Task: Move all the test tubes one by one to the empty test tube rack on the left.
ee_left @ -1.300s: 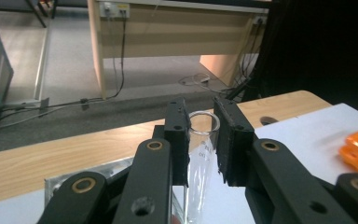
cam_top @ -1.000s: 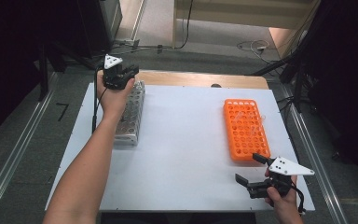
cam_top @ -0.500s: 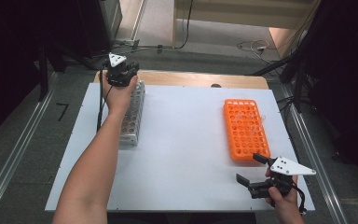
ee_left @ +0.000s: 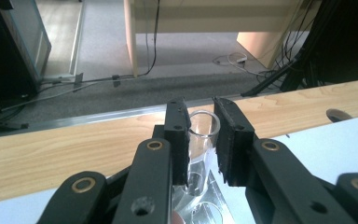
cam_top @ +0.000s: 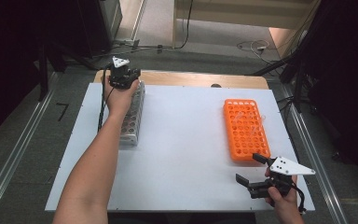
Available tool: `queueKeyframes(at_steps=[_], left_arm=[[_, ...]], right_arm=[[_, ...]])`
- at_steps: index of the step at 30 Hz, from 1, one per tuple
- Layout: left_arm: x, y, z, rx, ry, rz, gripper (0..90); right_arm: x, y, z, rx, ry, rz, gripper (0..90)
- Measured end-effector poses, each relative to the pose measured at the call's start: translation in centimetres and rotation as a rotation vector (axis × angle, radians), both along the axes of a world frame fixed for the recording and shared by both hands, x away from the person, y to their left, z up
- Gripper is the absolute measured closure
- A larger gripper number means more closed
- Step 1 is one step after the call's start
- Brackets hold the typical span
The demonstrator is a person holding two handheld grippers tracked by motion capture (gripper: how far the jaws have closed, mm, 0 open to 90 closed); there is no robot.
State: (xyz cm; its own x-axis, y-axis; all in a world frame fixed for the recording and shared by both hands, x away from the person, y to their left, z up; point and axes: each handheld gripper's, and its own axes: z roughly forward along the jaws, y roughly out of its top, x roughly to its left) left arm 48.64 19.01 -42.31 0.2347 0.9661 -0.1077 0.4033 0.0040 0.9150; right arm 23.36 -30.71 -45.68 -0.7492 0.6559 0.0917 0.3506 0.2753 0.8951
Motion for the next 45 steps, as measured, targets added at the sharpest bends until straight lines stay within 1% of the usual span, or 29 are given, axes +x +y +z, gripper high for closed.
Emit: queueKeyframes(at_steps=[2, 4, 5, 7, 9, 10, 11, 12, 15, 18, 19, 21, 25, 26, 29, 32, 36, 40, 42, 43, 45], left_arm=[[0.1, 0.0, -0.1, -0.001, 0.006, -0.004, 74.6], [0.2, 0.0, -0.3, 0.004, 0.028, -0.005, 74.6], [0.3, 0.0, -0.4, -0.005, 0.038, -0.005, 74.5], [0.4, 0.1, -0.4, -0.013, 0.043, -0.009, 74.2], [0.3, 0.2, -0.3, -0.025, 0.039, -0.018, 72.7], [0.3, 0.2, -0.3, -0.036, 0.033, -0.025, 68.1], [0.3, 0.2, -0.2, -0.04, 0.034, -0.025, 62.4], [0.3, 0.2, -0.2, -0.041, 0.039, -0.022, 58.7], [0.0, 0.3, 0.1, -0.075, 0.049, -0.033, 52.7], [-0.6, 0.1, 0.7, -0.073, 0.056, -0.05, 44.3], [-0.9, 0.0, 0.9, -0.079, 0.056, -0.063, 39.9], [-1.6, 0.0, 1.2, -0.107, 0.049, -0.087, 34.1], [-3.2, -0.1, 1.7, -0.134, 0.031, -0.118, 25.9], [-3.6, -0.1, 1.8, -0.13, 0.031, -0.127, 25.4], [-4.9, -0.2, 2.0, -0.132, 0.022, -0.148, 20.3], [-6.3, -0.4, 2.0, -0.138, 0.019, -0.157, 14.6], [-8.1, -0.7, 1.8, -0.137, 0.028, -0.188, 8.6], [-10.1, -1.3, 1.7, -0.152, 0.015, -0.209, 0.9], [-11.2, -1.7, 1.7, -0.146, 0.004, -0.218, 0.0], [-11.6, -1.9, 1.6, -0.14, -0.002, -0.222, 0.0], [-12.5, -2.5, 1.5, -0.116, -0.005, -0.235, 0.0]], right_arm=[[0.0, 0.0, 0.0, 0.001, 0.0, -0.001, 0.0], [0.0, 0.0, 0.0, -0.001, -0.002, -0.003, 0.0], [0.1, 0.0, 0.0, 0.001, -0.001, -0.003, 0.0], [0.1, 0.0, 0.0, 0.002, -0.001, -0.004, 0.0], [0.1, 0.0, 0.0, 0.004, -0.001, -0.005, 0.0], [0.1, 0.0, 0.0, 0.005, 0.0, -0.006, 0.0], [0.1, 0.0, 0.0, 0.005, 0.001, -0.007, 0.0], [0.2, 0.0, 0.0, 0.004, 0.0, -0.008, 0.0], [0.2, 0.0, 0.0, 0.005, 0.001, -0.01, 0.0], [0.3, 0.0, 0.1, 0.005, -0.001, -0.013, 0.0], [0.3, 0.0, 0.1, 0.005, 0.0, -0.017, 0.0], [0.4, 0.0, 0.1, 0.004, 0.002, -0.021, 0.0], [0.6, 0.0, 0.2, 0.004, 0.006, -0.035, 0.0], [0.6, 0.0, 0.2, 0.002, 0.003, -0.038, 0.0], [0.7, 0.0, 0.3, -0.002, 0.004, -0.05, 0.0], [0.8, -0.1, 0.4, -0.002, 0.0, -0.064, 0.0], [1.2, -0.3, 0.5, 0.0, 0.007, -0.084, 0.0], [1.7, -0.6, 0.4, -0.016, 0.007, -0.115, 0.0], [2.1, -0.8, 0.3, -0.008, 0.018, -0.122, 0.0], [2.2, -0.9, 0.3, 0.0, 0.025, -0.129, 2.4], [2.7, -1.1, 0.2, 0.014, 0.036, -0.133, 3.0]])
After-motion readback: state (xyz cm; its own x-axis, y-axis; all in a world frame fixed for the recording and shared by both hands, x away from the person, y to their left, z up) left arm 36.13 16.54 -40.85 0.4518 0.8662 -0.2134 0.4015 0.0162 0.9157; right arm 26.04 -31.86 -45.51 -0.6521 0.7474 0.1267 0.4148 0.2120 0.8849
